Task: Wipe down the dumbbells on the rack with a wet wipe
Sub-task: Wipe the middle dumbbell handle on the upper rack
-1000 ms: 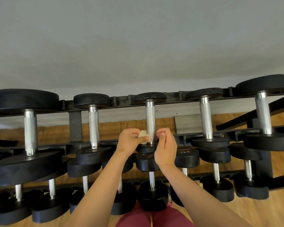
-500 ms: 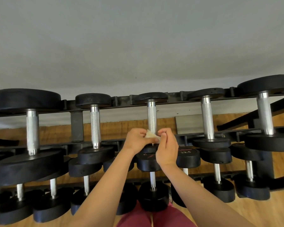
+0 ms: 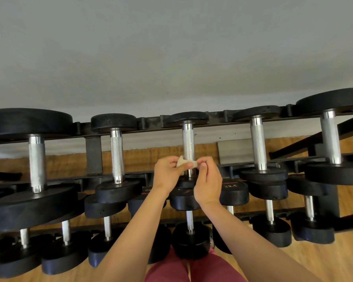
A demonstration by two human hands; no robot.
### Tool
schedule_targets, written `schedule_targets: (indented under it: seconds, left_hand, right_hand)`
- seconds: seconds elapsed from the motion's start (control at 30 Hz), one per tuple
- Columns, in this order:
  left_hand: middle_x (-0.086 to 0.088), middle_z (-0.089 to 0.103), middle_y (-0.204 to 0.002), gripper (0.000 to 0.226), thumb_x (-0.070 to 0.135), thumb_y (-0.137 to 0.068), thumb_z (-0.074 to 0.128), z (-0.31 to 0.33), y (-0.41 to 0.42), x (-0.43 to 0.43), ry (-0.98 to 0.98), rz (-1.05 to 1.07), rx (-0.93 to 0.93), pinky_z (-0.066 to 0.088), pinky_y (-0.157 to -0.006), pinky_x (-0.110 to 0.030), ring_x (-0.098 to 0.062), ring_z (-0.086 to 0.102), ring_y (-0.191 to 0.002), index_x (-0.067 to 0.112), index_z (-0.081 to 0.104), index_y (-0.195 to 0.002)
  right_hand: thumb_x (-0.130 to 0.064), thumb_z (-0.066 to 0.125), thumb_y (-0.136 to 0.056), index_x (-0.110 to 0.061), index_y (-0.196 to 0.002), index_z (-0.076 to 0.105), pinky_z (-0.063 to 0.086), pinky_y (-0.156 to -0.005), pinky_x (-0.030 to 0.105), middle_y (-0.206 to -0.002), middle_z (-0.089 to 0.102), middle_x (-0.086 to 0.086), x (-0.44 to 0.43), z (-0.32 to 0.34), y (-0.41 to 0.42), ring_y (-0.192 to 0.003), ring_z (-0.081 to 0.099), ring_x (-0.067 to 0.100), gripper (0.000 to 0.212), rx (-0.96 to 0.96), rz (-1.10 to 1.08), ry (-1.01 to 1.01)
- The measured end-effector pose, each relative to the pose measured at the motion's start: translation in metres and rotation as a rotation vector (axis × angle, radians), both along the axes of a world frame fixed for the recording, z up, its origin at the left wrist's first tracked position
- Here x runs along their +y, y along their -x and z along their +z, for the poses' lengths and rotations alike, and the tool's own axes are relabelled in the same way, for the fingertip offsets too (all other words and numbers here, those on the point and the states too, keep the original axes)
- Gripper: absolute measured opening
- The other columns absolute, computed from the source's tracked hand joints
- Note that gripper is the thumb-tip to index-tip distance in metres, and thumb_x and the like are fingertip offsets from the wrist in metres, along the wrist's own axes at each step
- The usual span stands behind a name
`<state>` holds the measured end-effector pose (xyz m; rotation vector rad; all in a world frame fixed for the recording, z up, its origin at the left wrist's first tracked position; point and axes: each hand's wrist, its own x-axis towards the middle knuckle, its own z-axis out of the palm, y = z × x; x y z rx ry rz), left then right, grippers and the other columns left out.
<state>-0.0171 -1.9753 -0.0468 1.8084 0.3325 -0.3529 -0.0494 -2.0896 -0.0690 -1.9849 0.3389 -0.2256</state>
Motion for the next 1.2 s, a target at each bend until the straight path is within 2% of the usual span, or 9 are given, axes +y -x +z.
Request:
schedule_targets:
  seconds: [0.1, 0.23, 0.3, 0.53, 0.67, 0.73, 0.9, 1.07, 1.2]
  left_hand:
    - [-0.006, 0.073, -0.08, 0.014, 0.02, -0.082, 0.076, 0.0, 0.0, 0.006, 0.018, 0.039, -0.021, 0.056, -0.072, -0.03, -0.018, 0.069, -0.076, 0.007, 0.074, -0.084]
    - [0.001, 0.075, -0.092, 0.016, 0.019, -0.082, 0.076, 0.009, -0.006, 0.0, 0.136, -0.043, 0.021, 0.055, -0.075, -0.021, -0.009, 0.07, -0.085, 0.018, 0.073, -0.098]
    - [0.005, 0.075, -0.092, 0.018, 0.02, -0.08, 0.078, 0.009, -0.006, -0.005, 0.11, -0.017, 0.013, 0.053, -0.072, -0.016, -0.004, 0.069, -0.083, 0.022, 0.072, -0.097]
    - [0.001, 0.075, -0.08, 0.002, 0.02, -0.084, 0.074, 0.006, 0.002, -0.005, 0.051, 0.114, -0.067, 0.055, -0.074, -0.028, -0.016, 0.07, -0.08, 0.018, 0.075, -0.083]
    - [-0.003, 0.074, -0.085, 0.005, 0.019, -0.086, 0.073, 0.01, -0.003, -0.012, 0.121, 0.136, -0.039, 0.055, -0.076, -0.031, -0.019, 0.069, -0.082, 0.023, 0.073, -0.085]
    - [-0.001, 0.074, -0.083, 0.005, 0.02, -0.084, 0.074, 0.01, -0.003, -0.013, 0.104, 0.159, -0.045, 0.055, -0.076, -0.032, -0.017, 0.069, -0.081, 0.024, 0.073, -0.082]
    - [-0.005, 0.073, -0.08, 0.011, 0.02, -0.087, 0.072, 0.008, -0.003, -0.01, 0.07, 0.188, -0.085, 0.055, -0.078, -0.038, -0.026, 0.067, -0.082, 0.024, 0.072, -0.076]
    - [0.001, 0.074, -0.085, 0.008, 0.021, -0.084, 0.074, 0.017, -0.015, -0.02, 0.105, 0.215, -0.053, 0.054, -0.076, -0.029, -0.016, 0.069, -0.085, 0.028, 0.071, -0.081]
    - [-0.011, 0.072, -0.083, 0.018, 0.022, -0.089, 0.069, 0.01, -0.008, -0.018, 0.037, 0.253, -0.094, 0.054, -0.078, -0.042, -0.031, 0.067, -0.085, 0.026, 0.07, -0.072]
  right_hand:
    - [-0.035, 0.029, -0.095, -0.019, -0.09, 0.056, 0.05, -0.071, 0.035, -0.082, 0.058, -0.008, 0.0, 0.0, 0.001, -0.08, 0.057, 0.013, 0.032, -0.001, -0.006, 0.001]
    - [-0.038, 0.028, -0.095, -0.018, -0.089, 0.055, 0.048, -0.068, 0.033, -0.081, 0.058, -0.007, 0.0, 0.0, 0.0, -0.078, 0.056, 0.013, 0.034, -0.006, 0.002, 0.007]
    - [-0.039, 0.027, -0.095, -0.018, -0.089, 0.054, 0.048, -0.068, 0.033, -0.081, 0.058, -0.007, 0.0, 0.001, 0.001, -0.077, 0.056, 0.013, 0.035, -0.003, 0.003, 0.006]
    - [-0.037, 0.027, -0.094, -0.019, -0.091, 0.055, 0.05, -0.07, 0.037, -0.083, 0.059, -0.007, 0.001, 0.002, 0.001, -0.08, 0.057, 0.013, 0.033, -0.001, -0.018, 0.033]
    - [-0.039, 0.027, -0.094, -0.019, -0.092, 0.055, 0.05, -0.07, 0.037, -0.083, 0.06, -0.006, 0.001, 0.002, 0.001, -0.08, 0.058, 0.013, 0.035, -0.004, -0.014, 0.028]
    - [-0.04, 0.027, -0.093, -0.02, -0.092, 0.055, 0.049, -0.07, 0.035, -0.083, 0.06, -0.007, 0.001, 0.003, 0.001, -0.08, 0.058, 0.012, 0.035, 0.003, -0.011, 0.027]
    - [-0.04, 0.026, -0.093, -0.023, -0.092, 0.054, 0.049, -0.07, 0.033, -0.082, 0.059, -0.008, 0.001, 0.004, 0.001, -0.079, 0.058, 0.011, 0.033, -0.004, -0.014, 0.041]
    - [-0.04, 0.025, -0.093, -0.021, -0.094, 0.054, 0.05, -0.07, 0.037, -0.082, 0.06, -0.006, 0.002, 0.002, 0.001, -0.079, 0.058, 0.013, 0.035, 0.001, -0.02, 0.046]
    - [-0.041, 0.025, -0.093, -0.023, -0.095, 0.054, 0.05, -0.069, 0.036, -0.083, 0.061, -0.006, 0.001, 0.002, 0.002, -0.079, 0.059, 0.013, 0.034, 0.0, -0.024, 0.048]
